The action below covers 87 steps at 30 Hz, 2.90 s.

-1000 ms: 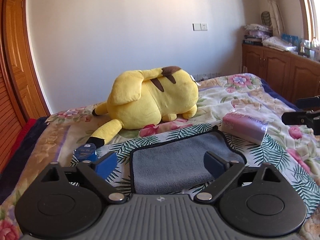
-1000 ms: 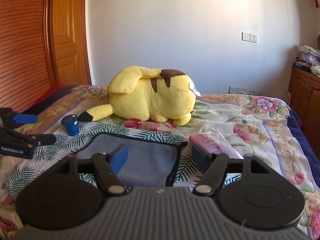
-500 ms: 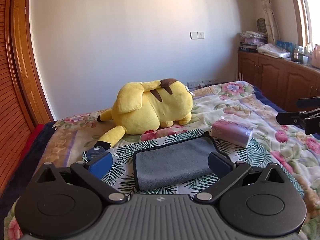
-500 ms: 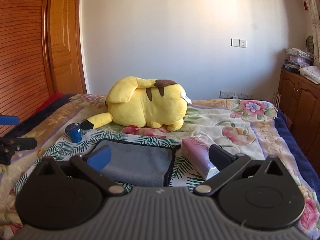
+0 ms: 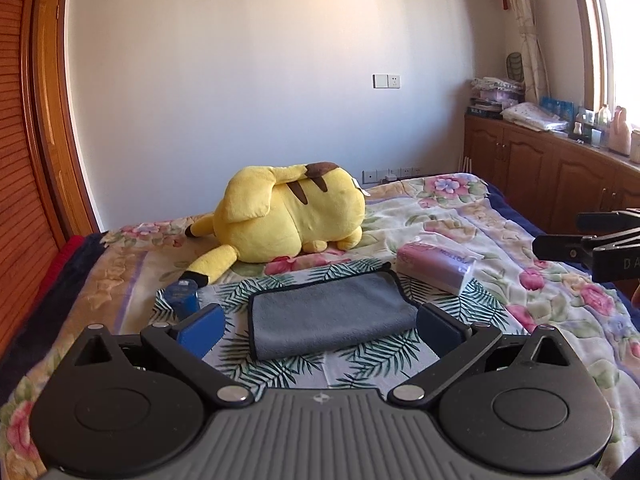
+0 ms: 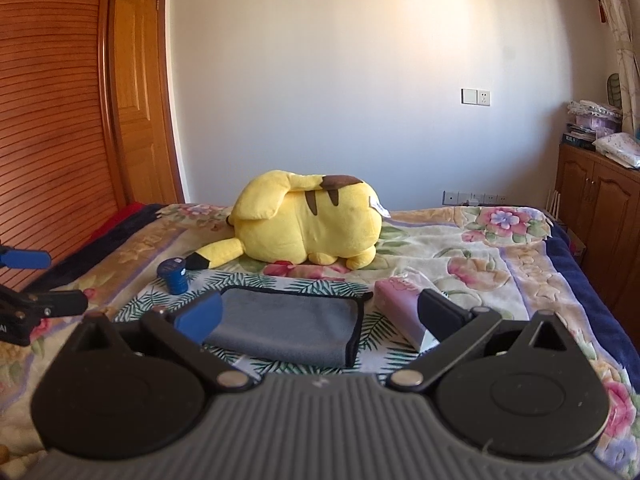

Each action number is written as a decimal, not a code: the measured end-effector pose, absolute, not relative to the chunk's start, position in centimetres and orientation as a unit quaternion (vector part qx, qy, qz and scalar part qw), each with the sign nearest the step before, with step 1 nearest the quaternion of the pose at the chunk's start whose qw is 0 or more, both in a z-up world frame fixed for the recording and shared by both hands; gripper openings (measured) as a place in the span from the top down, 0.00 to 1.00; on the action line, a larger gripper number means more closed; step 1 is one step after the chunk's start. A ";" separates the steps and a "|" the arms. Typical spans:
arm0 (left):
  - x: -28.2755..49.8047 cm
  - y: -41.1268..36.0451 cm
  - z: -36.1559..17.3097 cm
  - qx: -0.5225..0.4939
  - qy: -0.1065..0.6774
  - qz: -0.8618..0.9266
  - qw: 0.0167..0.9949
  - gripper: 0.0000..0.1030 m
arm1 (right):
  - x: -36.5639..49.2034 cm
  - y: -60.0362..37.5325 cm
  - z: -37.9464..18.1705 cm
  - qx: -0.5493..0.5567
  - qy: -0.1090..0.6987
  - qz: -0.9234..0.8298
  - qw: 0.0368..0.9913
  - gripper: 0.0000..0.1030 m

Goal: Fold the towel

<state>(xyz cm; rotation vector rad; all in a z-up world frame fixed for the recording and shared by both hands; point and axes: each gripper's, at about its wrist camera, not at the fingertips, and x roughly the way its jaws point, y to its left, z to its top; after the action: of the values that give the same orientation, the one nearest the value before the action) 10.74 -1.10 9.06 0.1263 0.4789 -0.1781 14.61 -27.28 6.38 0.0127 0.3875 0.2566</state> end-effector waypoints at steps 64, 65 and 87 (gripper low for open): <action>2.8 -0.1 -2.4 0.028 0.235 -0.025 0.971 0.16 | 6.7 -24.0 -4.0 0.013 0.230 0.121 0.965 0.00; 2.8 -0.1 -2.3 0.027 0.232 -0.023 0.972 0.16 | 6.7 -24.1 -4.0 0.016 0.228 0.121 0.966 0.00; 1.1 0.6 -1.2 0.031 0.186 -0.004 0.982 0.16 | 5.7 -24.2 -3.3 0.011 0.184 0.112 0.976 0.00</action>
<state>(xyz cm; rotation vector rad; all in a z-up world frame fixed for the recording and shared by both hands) 1.12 0.58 -1.15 0.0625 0.3747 -0.0078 5.66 -24.24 -3.30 0.0216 0.3714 0.2251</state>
